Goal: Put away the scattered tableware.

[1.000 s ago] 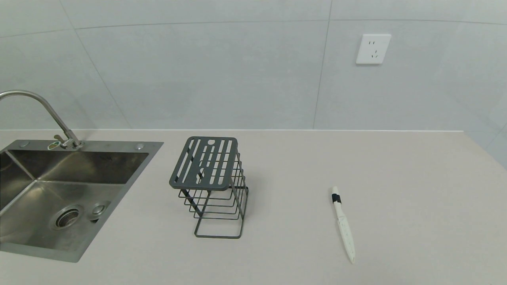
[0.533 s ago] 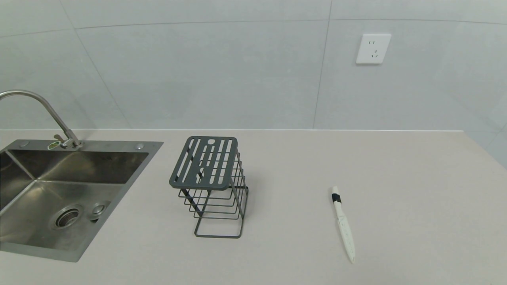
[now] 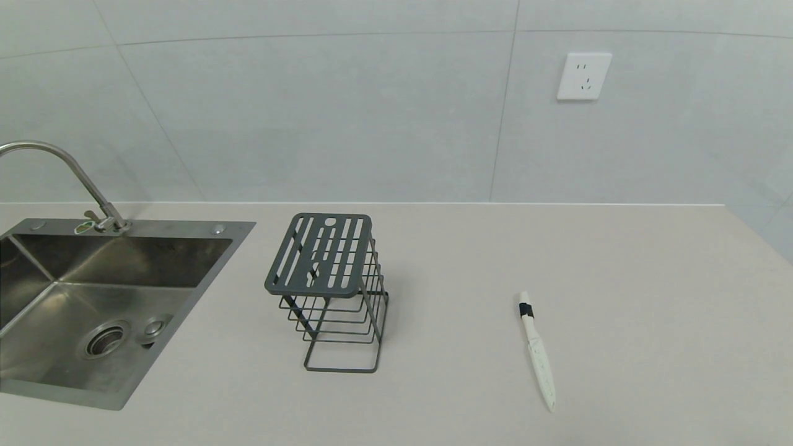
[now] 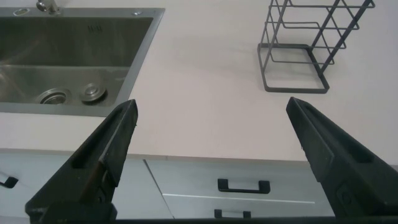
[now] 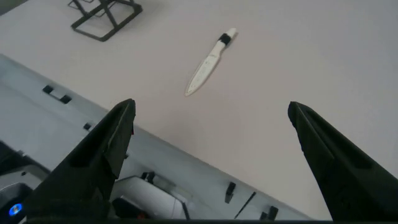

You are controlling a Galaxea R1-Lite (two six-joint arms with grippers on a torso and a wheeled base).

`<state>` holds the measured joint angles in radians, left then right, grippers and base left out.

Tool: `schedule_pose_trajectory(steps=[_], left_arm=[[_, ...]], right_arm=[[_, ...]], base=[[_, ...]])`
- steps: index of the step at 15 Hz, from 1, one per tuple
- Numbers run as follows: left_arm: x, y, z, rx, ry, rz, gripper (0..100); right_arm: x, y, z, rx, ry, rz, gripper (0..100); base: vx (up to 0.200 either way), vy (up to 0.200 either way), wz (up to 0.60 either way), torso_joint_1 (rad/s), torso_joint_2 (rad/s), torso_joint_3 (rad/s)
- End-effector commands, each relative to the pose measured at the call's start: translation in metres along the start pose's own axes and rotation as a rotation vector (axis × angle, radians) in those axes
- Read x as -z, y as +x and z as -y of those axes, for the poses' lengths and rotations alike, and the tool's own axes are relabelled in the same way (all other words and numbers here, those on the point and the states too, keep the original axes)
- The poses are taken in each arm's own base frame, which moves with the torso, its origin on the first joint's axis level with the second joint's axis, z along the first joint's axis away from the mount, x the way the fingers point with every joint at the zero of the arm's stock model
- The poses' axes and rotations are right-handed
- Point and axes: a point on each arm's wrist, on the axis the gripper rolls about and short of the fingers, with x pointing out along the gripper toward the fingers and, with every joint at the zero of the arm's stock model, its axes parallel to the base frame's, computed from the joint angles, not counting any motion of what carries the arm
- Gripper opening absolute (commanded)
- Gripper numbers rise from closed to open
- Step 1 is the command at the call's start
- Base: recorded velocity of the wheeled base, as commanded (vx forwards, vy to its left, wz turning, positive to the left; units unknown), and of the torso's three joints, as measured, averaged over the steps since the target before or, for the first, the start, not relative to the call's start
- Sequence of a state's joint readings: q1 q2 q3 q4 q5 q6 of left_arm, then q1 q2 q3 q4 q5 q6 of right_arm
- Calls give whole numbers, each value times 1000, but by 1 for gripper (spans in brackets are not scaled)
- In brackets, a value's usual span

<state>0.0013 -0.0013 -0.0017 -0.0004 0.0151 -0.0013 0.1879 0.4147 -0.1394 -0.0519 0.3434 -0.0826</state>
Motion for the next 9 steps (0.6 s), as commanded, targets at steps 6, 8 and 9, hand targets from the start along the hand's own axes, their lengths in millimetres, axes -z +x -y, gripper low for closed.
schedule_pose_trajectory(steps=[6,8,9], left_arm=[[0,0,0,0,0,-2,100],[0,0,0,0,0,-2,100],[0,0,0,0,0,0,100]], right_arm=[[-27,56,10,-169,19,-196,100],[-26,68,10,-197,8,-253,100],[-29,75,9,-217,-4,-273,100]], base=[[0,0,0,0,0,0],[0,0,0,0,0,0],[0,0,0,0,0,0]])
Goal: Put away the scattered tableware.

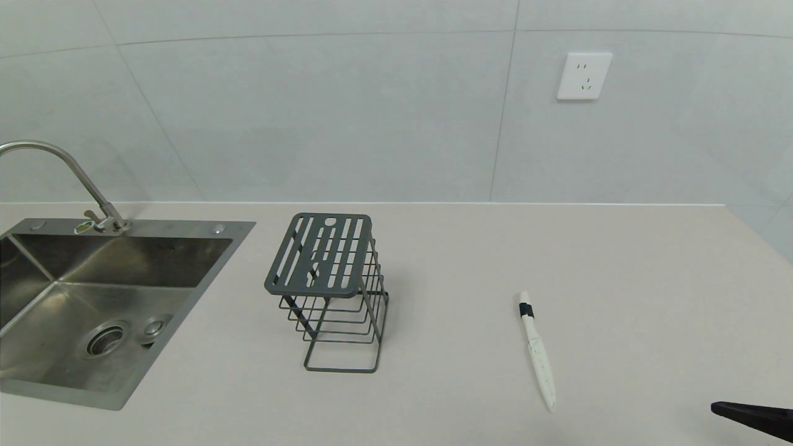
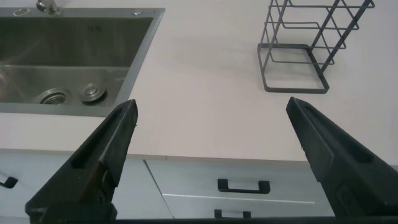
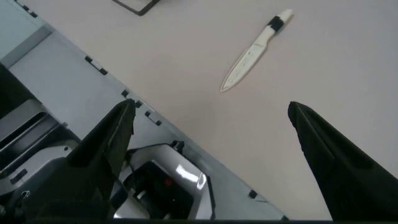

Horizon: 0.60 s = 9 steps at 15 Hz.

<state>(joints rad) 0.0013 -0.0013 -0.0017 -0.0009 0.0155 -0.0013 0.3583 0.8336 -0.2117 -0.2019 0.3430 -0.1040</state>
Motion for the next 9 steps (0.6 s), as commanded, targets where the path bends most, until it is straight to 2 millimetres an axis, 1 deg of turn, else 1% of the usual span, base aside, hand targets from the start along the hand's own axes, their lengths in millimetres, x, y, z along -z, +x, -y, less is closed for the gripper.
schedule_pose_trajectory(steps=[1,2,3,4,7,9], left_arm=[[0,0,0,0,0,-1,100],[0,0,0,0,-2,-2,100],[0,0,0,0,-6,-1,100],[0,0,0,1,-13,-1,100],[0,0,0,1,-12,-2,100],[0,0,0,1,-12,-2,100]], right_arm=[[-4,19,3,-44,6,-90,100],[-12,32,7,-48,11,-130,100],[-16,37,9,-37,13,-143,100],[-24,49,13,11,10,-170,100],[-36,60,15,28,1,-174,100],[-37,69,18,31,4,-196,100]], base=[[0,0,0,0,0,0],[0,0,0,0,0,0],[0,0,0,0,0,0],[0,0,0,0,0,0],[0,0,0,0,0,0],[0,0,0,0,0,0]])
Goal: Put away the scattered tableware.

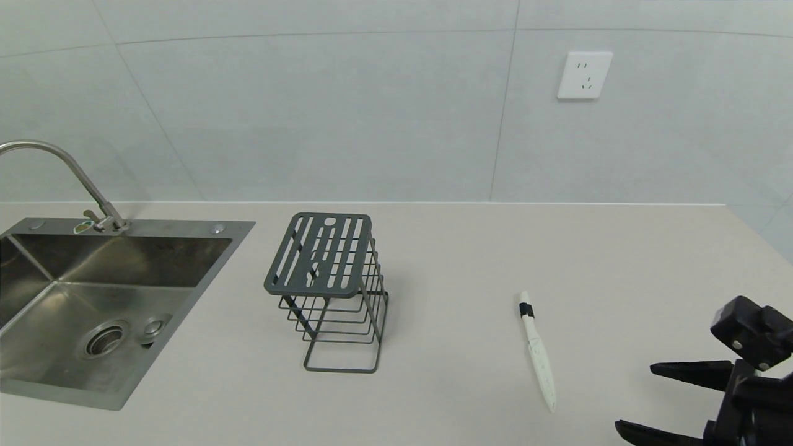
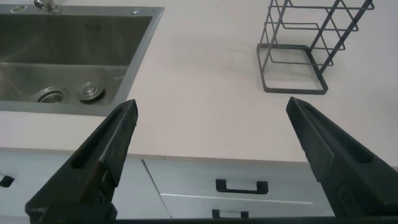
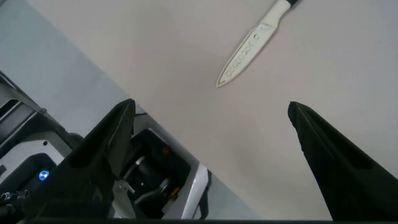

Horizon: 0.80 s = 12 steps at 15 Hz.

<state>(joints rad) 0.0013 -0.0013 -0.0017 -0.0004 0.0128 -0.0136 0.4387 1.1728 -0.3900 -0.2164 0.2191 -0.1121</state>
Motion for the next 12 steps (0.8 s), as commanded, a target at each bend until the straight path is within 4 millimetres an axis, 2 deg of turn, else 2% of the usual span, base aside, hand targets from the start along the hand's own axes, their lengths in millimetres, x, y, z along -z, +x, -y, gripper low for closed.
schedule_pose_trajectory(steps=[1,5,7,12], left_arm=[[0,0,0,-1,0,-2,100],[0,0,0,-1,0,-2,100],[0,0,0,-1,0,-2,100],[0,0,0,-1,0,-2,100]], right_arm=[[-5,20,4,-3,3,-38,100],[-11,57,-2,13,-42,-43,100],[-12,69,-2,45,-47,-71,100],[-7,85,1,101,-43,-138,100]], base=[[0,0,0,0,0,0],[0,0,0,0,0,0],[0,0,0,0,0,0],[0,0,0,0,0,0]])
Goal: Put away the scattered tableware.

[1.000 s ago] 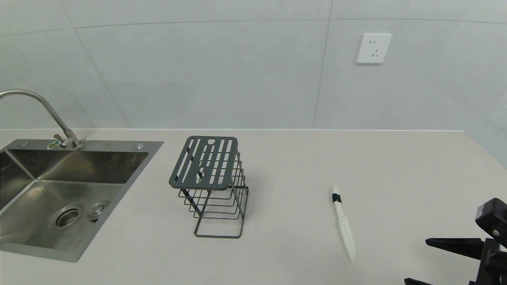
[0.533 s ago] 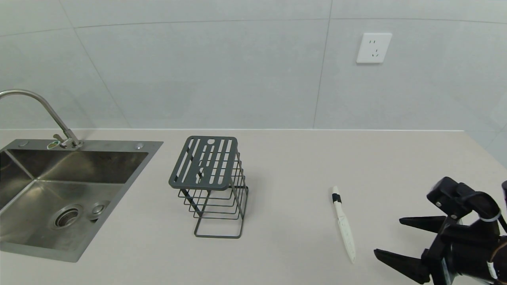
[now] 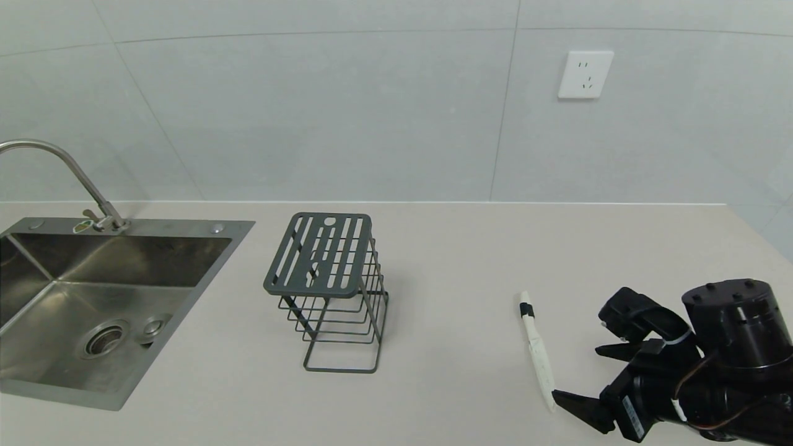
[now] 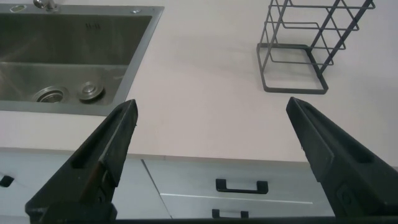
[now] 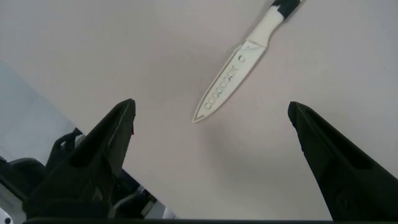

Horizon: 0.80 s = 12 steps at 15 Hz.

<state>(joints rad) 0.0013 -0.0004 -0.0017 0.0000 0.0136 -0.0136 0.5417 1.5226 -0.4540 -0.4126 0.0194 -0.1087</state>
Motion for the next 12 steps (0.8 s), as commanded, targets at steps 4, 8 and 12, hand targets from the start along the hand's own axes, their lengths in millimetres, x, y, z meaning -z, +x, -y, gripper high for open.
schedule_pose_trajectory(steps=[4,8,12], left_arm=[[0,0,0,0,0,-1,100],[0,0,0,0,-2,-1,100],[0,0,0,0,-2,-1,100]], right_arm=[[-6,32,-11,6,-3,-66,100],[-17,64,-11,67,52,-95,100],[-14,93,-7,192,132,-141,100]], base=[[0,0,0,0,0,0],[0,0,0,0,0,0],[0,0,0,0,0,0]])
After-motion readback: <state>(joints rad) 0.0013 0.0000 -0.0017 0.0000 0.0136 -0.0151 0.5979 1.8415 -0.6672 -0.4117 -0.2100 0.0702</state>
